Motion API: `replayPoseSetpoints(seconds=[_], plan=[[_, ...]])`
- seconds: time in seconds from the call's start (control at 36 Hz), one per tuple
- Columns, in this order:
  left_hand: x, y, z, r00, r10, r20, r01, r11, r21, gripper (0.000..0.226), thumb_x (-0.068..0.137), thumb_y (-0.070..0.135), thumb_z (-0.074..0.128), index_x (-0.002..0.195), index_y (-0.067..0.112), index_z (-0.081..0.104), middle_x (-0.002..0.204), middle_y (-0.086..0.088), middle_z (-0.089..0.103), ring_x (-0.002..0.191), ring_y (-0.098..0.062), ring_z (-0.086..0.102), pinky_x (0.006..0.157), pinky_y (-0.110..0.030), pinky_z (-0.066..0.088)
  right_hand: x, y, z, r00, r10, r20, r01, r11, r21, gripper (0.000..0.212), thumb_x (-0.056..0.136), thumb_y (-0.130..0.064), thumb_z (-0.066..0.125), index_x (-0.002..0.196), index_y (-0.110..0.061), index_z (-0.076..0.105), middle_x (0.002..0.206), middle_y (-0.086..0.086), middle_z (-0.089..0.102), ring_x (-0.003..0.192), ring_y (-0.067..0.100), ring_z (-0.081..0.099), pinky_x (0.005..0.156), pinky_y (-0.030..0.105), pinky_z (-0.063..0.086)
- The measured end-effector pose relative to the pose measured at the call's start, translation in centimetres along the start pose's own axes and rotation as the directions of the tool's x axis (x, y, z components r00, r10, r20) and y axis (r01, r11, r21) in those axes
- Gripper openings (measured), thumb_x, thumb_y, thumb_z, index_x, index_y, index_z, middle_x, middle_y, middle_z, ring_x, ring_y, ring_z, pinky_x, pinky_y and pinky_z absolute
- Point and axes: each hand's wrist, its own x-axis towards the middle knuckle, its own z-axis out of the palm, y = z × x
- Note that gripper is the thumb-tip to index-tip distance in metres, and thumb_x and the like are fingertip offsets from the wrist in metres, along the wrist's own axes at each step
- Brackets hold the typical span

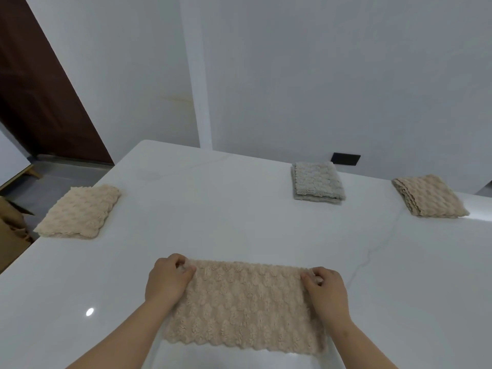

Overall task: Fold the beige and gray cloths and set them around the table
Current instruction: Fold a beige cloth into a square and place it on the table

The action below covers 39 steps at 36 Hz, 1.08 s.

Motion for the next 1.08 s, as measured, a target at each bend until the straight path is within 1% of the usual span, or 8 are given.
replayPoseSetpoints(seconds=[0.08, 0.17, 0.39, 0.58, 0.78, 0.89, 0.94, 1.08], plan=[[0.0, 0.5, 0.2, 0.995, -0.067, 0.075, 0.068, 0.998, -0.008, 0.055, 0.085, 0.026, 0.063, 0.132, 0.010, 0.041, 0.117, -0.011, 0.056, 0.105, -0.027, 0.055, 0.085, -0.032, 0.042, -0.3, -0.4, 0.0, 0.998, 0.020, 0.062, -0.018, 0.999, -0.035, 0.033, 0.085, -0.016, 0.059, 0.117, -0.014, 0.054, 0.108, 0.007, 0.056, 0.087, 0.016, 0.054, 0.072, 0.024, 0.039], [-0.1, 1.1, 0.4, 0.985, -0.100, 0.137, 0.103, 0.995, -0.011, 0.051, 0.084, 0.024, 0.065, 0.128, 0.009, 0.045, 0.099, -0.004, 0.054, 0.093, -0.022, 0.052, 0.079, -0.029, 0.041, -0.6, -1.0, -0.1, 0.993, 0.067, 0.100, -0.067, 0.998, -0.005, 0.051, 0.086, -0.011, 0.058, 0.133, -0.011, 0.039, 0.076, -0.005, 0.051, 0.063, 0.008, 0.050, 0.055, 0.017, 0.038], [-1.4, 0.9, -0.7, 0.987, -0.020, 0.161, 0.065, 0.958, -0.281, 0.013, 0.085, 0.019, 0.064, 0.078, 0.012, 0.057, 0.070, -0.002, 0.053, 0.064, -0.017, 0.050, 0.057, -0.026, 0.037, -1.8, -0.9, -1.0, 0.989, 0.091, 0.115, -0.110, 0.979, 0.170, 0.014, 0.081, -0.017, 0.062, 0.083, -0.004, 0.060, 0.073, 0.002, 0.058, 0.066, 0.016, 0.051, 0.065, 0.031, 0.043], [-4.0, 0.9, -3.0, 0.990, 0.041, 0.134, 0.034, 0.858, -0.513, 0.010, 0.090, 0.018, 0.058, 0.093, 0.008, 0.058, 0.085, -0.007, 0.062, 0.077, -0.020, 0.059, 0.066, -0.028, 0.046, -3.2, -1.3, -2.5, 0.989, 0.045, 0.140, -0.094, 0.926, 0.367, 0.028, 0.086, -0.024, 0.061, 0.086, 0.003, 0.055, 0.079, 0.006, 0.053, 0.072, 0.018, 0.049, 0.067, 0.030, 0.042], [-5.5, 1.4, -4.0, 0.996, 0.084, 0.028, -0.063, 0.891, -0.449, 0.010, 0.094, 0.024, 0.051, 0.093, 0.014, 0.053, 0.090, -0.009, 0.062, 0.077, -0.022, 0.060, 0.063, -0.030, 0.046, -4.4, -2.1, -3.0, 1.000, 0.013, 0.025, -0.022, 0.908, 0.417, 0.030, 0.092, -0.028, 0.052, 0.071, -0.009, 0.042, 0.068, 0.003, 0.044, 0.061, 0.016, 0.042, 0.056, 0.027, 0.034], [-5.7, 0.9, -3.9, 0.995, 0.100, 0.021, -0.084, 0.916, -0.392, 0.016, 0.097, 0.028, 0.042, 0.103, 0.019, 0.053, 0.107, -0.005, 0.059, 0.097, -0.023, 0.057, 0.083, -0.036, 0.046, -4.8, -1.8, -3.1, 1.000, 0.021, 0.005, -0.021, 0.920, 0.391, 0.033, 0.094, -0.035, 0.045, 0.074, -0.009, 0.040, 0.069, 0.005, 0.039, 0.064, 0.018, 0.039, 0.060, 0.030, 0.034], [-5.7, 0.6, -3.8, 0.995, 0.074, 0.064, -0.043, 0.919, -0.392, 0.019, 0.098, 0.026, 0.038, 0.112, 0.023, 0.050, 0.115, -0.001, 0.052, 0.106, -0.023, 0.055, 0.088, -0.036, 0.047, -4.9, -1.5, -3.2, 0.999, 0.038, 0.015, -0.041, 0.930, 0.365, 0.035, 0.095, -0.035, 0.042, 0.072, -0.009, 0.038, 0.070, 0.005, 0.038, 0.065, 0.018, 0.038, 0.061, 0.030, 0.034], [-6.4, -0.5, -3.6, 0.934, -0.099, 0.343, 0.256, 0.856, -0.449, 0.022, 0.099, 0.018, 0.036, 0.119, 0.027, 0.041, 0.095, -0.013, 0.059, 0.077, -0.028, 0.058, 0.064, -0.033, 0.048, -5.2, -0.5, -3.3, 0.981, 0.123, 0.147, -0.161, 0.945, 0.285, 0.033, 0.095, -0.034, 0.042, 0.077, -0.006, 0.045, 0.077, 0.008, 0.047, 0.070, 0.020, 0.045, 0.066, 0.033, 0.039]])
